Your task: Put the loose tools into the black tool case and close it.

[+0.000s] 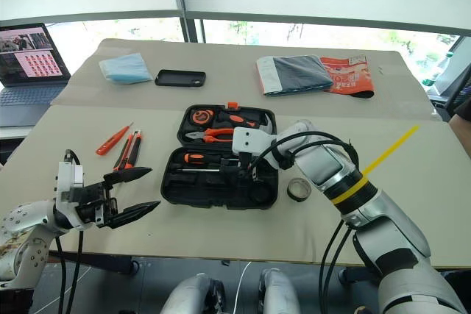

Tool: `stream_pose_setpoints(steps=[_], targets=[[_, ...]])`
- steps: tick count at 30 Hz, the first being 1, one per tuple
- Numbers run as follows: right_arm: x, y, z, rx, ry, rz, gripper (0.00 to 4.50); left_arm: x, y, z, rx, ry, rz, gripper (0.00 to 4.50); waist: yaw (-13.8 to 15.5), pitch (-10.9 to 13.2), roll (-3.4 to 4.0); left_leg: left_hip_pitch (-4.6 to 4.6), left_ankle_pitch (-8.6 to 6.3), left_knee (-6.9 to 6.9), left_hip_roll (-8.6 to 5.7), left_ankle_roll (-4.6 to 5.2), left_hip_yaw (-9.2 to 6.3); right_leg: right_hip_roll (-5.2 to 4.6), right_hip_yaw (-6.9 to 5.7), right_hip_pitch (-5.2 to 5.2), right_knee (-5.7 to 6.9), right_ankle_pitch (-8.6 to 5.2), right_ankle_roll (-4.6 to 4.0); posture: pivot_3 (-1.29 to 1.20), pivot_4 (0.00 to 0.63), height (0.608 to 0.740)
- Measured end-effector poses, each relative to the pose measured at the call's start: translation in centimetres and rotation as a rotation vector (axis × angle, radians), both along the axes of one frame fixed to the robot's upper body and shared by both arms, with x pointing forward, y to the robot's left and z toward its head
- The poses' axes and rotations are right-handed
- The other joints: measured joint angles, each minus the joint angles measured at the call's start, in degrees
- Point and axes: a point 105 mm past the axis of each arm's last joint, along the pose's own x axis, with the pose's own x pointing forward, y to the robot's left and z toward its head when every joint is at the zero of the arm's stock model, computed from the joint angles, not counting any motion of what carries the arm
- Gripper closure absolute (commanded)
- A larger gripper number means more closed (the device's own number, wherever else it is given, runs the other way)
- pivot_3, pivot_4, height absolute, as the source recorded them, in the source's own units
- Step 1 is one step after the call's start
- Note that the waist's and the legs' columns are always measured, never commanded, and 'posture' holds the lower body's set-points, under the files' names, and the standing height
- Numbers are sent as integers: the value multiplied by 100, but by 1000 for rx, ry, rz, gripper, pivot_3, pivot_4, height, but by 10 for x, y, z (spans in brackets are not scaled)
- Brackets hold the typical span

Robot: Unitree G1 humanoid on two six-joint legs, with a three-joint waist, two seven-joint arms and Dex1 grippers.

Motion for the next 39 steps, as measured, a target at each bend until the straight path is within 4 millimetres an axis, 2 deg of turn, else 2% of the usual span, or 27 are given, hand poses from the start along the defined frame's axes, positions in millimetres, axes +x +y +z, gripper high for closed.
stream_pose_setpoints(steps=[7, 20, 22, 26, 30, 33, 36, 39], targets=[[5, -12, 1, -22, -13, -36, 3465, 0, -4, -2, -3, 6, -6, 0, -24, 0, 0, 9, 8, -1, 4, -17, 0, 5, 3, 1, 9, -2, 4, 0, 150, 740], [12, -19, -7, -67, -39, -23, 3465, 0, -11, -6, -13, 21, -25, 0, -28, 0, 0, 7, 10, -2, 5, -11, 0, 10, 5, 1, 7, -2, 3, 0, 150, 740], [14, -16, -8, -65, -43, -15, 2451, 0, -11, -7, -15, 21, -22, 0, -29, 0, 0, 8, 10, -2, 5, -12, 0, 10, 5, 1, 8, -2, 3, 0, 150, 740], [21, -12, -1, -32, -78, -2, 1232, -4, -12, -10, -12, 30, -21, 0, -58, 0, 0, 12, 10, -4, 6, -12, 2, 13, 8, 2, 8, -2, 2, 0, 150, 740], [24, -9, 12, 43, -85, 25, 1232, -5, -11, -12, -12, 40, -17, 0, -53, 1, 1, 10, 12, -7, 7, -14, 2, 15, 8, 1, 7, -2, 1, 0, 150, 740], [17, -10, 26, 124, -41, 85, 1232, -6, -10, -13, -11, 43, -13, 0, -27, 1, 1, 8, 12, -7, 5, -10, 1, 14, 7, 2, 4, -2, 1, 0, 150, 740], [15, -6, 38, 234, -44, 132, 1956, -6, -8, -11, -10, 31, -5, 0, -33, 1, 1, 11, 11, -7, 6, -9, 1, 11, 7, 5, 3, -1, 1, 0, 150, 740], [12, 7, 40, 318, -52, 163, 2909, -5, -8, -10, -9, 23, -1, 0, -54, 1, 1, 17, 12, -11, 8, -13, 1, 13, 8, 6, 6, -1, -1, 0, 150, 740]])
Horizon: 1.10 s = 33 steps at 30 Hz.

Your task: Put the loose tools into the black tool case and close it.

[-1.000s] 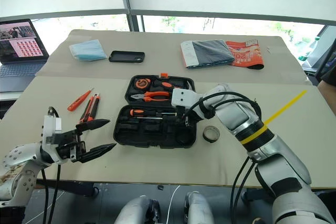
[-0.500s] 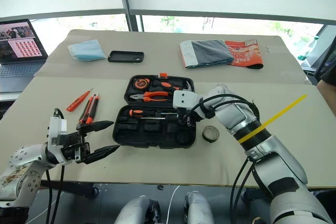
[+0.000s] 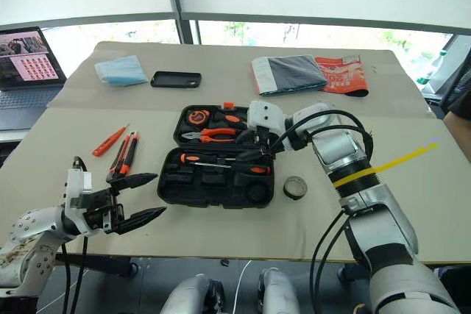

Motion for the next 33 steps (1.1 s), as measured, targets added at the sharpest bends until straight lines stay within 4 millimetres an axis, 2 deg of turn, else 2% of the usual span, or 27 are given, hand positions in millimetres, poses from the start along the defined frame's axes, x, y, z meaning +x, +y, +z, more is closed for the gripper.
stream_pose_setpoints(steps=[2, 4, 5, 7, 14, 24, 30, 32, 33], targets=[[-2, 5, -12, 14, 10, -5, 3585, 1, 0, 0, 1, -2, 4, 0, 5, 0, 0, 4, 2, -5, 0, -4, 0, 0, 0, 2, 0, -1, -2, 0, 150, 740], [-3, 9, -33, -1, 37, -18, 4401, 1, 0, 0, 1, -2, 8, 0, 6, 0, 0, 2, 2, -6, -1, -5, 2, -1, 0, 0, 0, -1, -2, 0, 150, 740], [-3, 9, -40, -8, 50, -26, 4458, 1, 1, 0, 1, -2, 10, 0, 6, 1, 1, 0, 2, -6, -2, -5, 2, -1, 0, -1, 1, -1, -2, 0, 150, 740], [0, 8, -51, -37, 47, -53, 4458, 2, 1, 0, 2, -2, 16, 0, 4, 1, 1, 0, 2, -5, -3, -5, 4, -2, 1, -1, 0, 0, -2, 0, 150, 740], [6, 9, -55, -46, 11, -66, 4458, 1, 2, -2, 5, 6, 27, 0, 5, 0, 2, 20, 0, -10, -2, -19, 3, -2, 5, 12, 2, -1, -1, 0, 150, 740], [9, 17, -61, -49, 71, -93, 4458, 3, 5, -5, 21, 8, 63, 0, -13, -4, 0, 44, 9, -36, 1, -42, 3, -3, 13, 17, 4, 0, -6, 0, 150, 740], [3, 16, -57, 20, 77, -76, 4458, 2, 19, -6, 2, 12, 163, 0, -1, -3, 0, 43, 10, -45, 3, -46, 1, -4, 10, 14, 0, -4, -13, 0, 150, 740], [-5, 13, -50, 148, 96, -78, 3875, 1, 31, -7, -11, 15, 229, 0, 5, 0, 0, 17, 11, -45, 3, -43, -1, -5, 8, -4, -2, -2, -17, 0, 150, 740], [-10, 11, -41, 221, 95, -67, 3766, 0, 38, -7, -18, 16, 272, 0, 9, 1, 2, 8, 14, -45, 3, -37, -1, -6, 8, -11, -2, 3, -25, 0, 150, 740]])
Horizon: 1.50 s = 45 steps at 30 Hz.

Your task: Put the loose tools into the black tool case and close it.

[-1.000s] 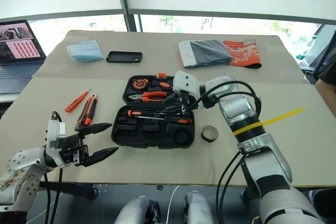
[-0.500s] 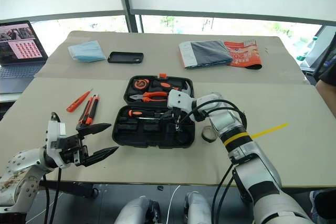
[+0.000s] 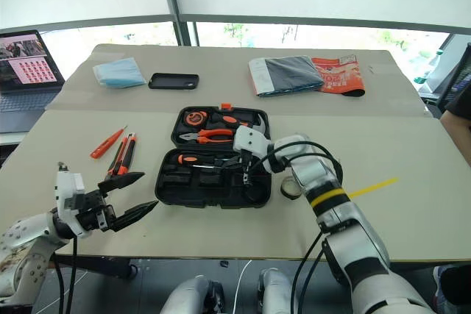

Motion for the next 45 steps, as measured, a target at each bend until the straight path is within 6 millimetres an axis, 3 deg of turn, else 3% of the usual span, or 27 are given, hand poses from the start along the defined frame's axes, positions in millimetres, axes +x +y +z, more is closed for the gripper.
stream_pose_setpoints(steps=[3, 5, 8, 11, 14, 17, 25, 28, 32, 37, 41, 45], targets=[[-24, -28, 42, 158, -118, -7, 2644, -7, 39, 1, -30, -5, 211, 0, 18, 1, 1, 1, -13, -1, 0, 22, -8, -2, -6, 8, -16, 9, -16, 0, 150, 740], [-32, -45, 55, 195, -163, -37, 2078, -13, 57, -1, -30, 8, 303, 0, 23, 1, 0, 3, -25, 0, -1, 23, -7, -6, -7, 13, -25, -8, 13, 0, 150, 740], [-56, -63, 56, 298, -157, -75, 1005, -26, 96, -7, -23, 20, 514, 0, 51, 1, -6, 4, -47, 0, -2, 40, -7, -10, -9, 16, -33, -11, 18, 0, 150, 740], [-68, -83, 41, 313, -137, -157, 42, -36, 133, -13, -9, 41, 711, 0, 79, 2, -8, 5, -63, 2, -2, 64, -6, -12, -8, 16, -32, -10, 21, 0, 150, 740], [-72, -109, 29, 315, -142, -297, 42, -44, 158, -20, 16, 101, 821, 0, 112, 5, -10, 7, -62, 4, -2, 61, -5, -16, -8, 13, -31, -14, 15, 0, 150, 740], [-73, -113, 35, 321, -180, -330, 42, -31, 157, -12, -2, 107, 799, 0, 140, 7, -13, 11, -56, 3, 0, 53, -7, -19, -11, 12, -29, -22, 2, 0, 150, 740], [-84, -93, 66, 389, -260, -255, 42, 51, 144, 27, 53, 187, 699, 0, 172, 12, -23, -3, -29, -1, -3, 8, -3, -3, -17, 10, -26, -4, 28, 0, 150, 740], [-86, -84, 76, 396, -279, -221, 42, 80, 141, 32, 85, 245, 685, 0, 142, 13, -25, 1, -31, -2, -7, 13, 13, 20, -18, 10, -25, -5, 28, 0, 150, 740], [-84, -75, 84, 399, -283, -204, 42, 110, 139, 21, 137, 339, 662, 0, 100, 22, -41, 4, -30, 1, -9, 16, 32, 49, -22, 9, -24, -5, 29, 0, 150, 740], [-81, -68, 92, 402, -301, -190, 42, 143, 122, 14, 219, 381, 610, 0, 124, 30, -57, 1, -14, 7, -8, 40, 36, 58, -24, 8, -23, -5, 29, 0, 150, 740], [-81, -68, 90, 392, -285, -195, 42, 153, 108, 5, 234, 410, 561, 0, 114, 31, -58, 0, -4, 9, -8, 60, 36, 58, -19, 7, -23, -5, 29, 0, 150, 740], [-83, -68, 89, 394, -277, -202, 42, 155, 110, -3, 298, 439, 575, 0, 91, 31, -60, 2, -4, 11, -6, 61, 34, 58, -12, 7, -18, -5, 28, 0, 150, 740]])
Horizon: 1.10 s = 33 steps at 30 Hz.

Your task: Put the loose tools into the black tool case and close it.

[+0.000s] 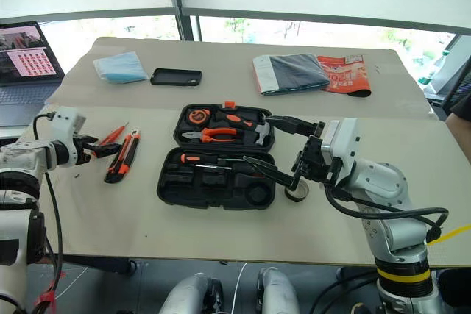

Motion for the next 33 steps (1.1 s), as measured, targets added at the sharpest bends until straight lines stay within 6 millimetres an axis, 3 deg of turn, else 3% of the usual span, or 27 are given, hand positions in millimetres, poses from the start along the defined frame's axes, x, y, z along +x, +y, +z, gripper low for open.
stream_pose_setpoints(steps=[2, 5, 14, 19, 23, 28, 29, 31, 33], targets=[[-1, -1, 0, 1, 4, -5, 42, 1, 0, -1, 9, 4, 9, 0, -2, 0, 0, 1, 0, 2, 0, 0, -1, -1, 3, 0, 3, 0, 0, 0, 150, 740], [-3, -3, -1, -8, 3, -19, 0, 5, -6, -2, 2, 3, 5, 655, 12, 0, 0, 2, 0, 9, 0, 2, -3, -9, 6, 2, 10, 0, 1, 0, 150, 740], [-4, -6, -1, -16, 2, -31, 0, 8, -8, -5, -44, -28, 37, 3965, 59, 0, -1, -1, -8, 35, -2, 22, -10, -34, 5, 8, 22, 3, 6, 0, 150, 740], [-5, -6, -3, -17, 9, -31, 0, 6, -6, -6, -120, -86, 51, 4031, 61, 0, -1, -4, -11, 42, -3, 27, -9, -40, 4, 9, 21, 4, 9, 0, 150, 740], [-5, -7, -7, -21, 25, -32, 0, 3, -9, 5, -204, -214, -21, 4031, 55, 5, -11, -16, -10, 49, -1, 26, -11, -42, -3, 4, 22, 5, 8, 0, 150, 740], [-7, -12, -13, -53, 43, -42, 0, -5, -34, 59, -192, -395, -355, 4031, 64, 10, -19, -28, -14, 58, -4, 30, -13, -40, -11, 2, 19, 6, 8, 0, 150, 740], [-8, -16, -15, -74, 49, -44, 0, -12, -46, 75, -153, -429, -487, 4031, 62, 10, -19, -28, -16, 59, -6, 34, -13, -42, -9, 3, 19, 6, 10, 0, 150, 740], [-10, -21, -17, -103, 52, -44, 0, -21, -62, 84, -109, -432, -635, 4031, 61, 10, -18, -24, -17, 59, -7, 37, -12, -42, -3, 6, 17, 4, 15, 0, 150, 740], [-13, -29, -22, -142, 69, -51, 0, -36, -84, 79, -62, -363, -815, 4031, 54, 10, -18, -24, -18, 58, -7, 38, -12, -39, -1, 7, 19, 2, 19, 0, 150, 740]])
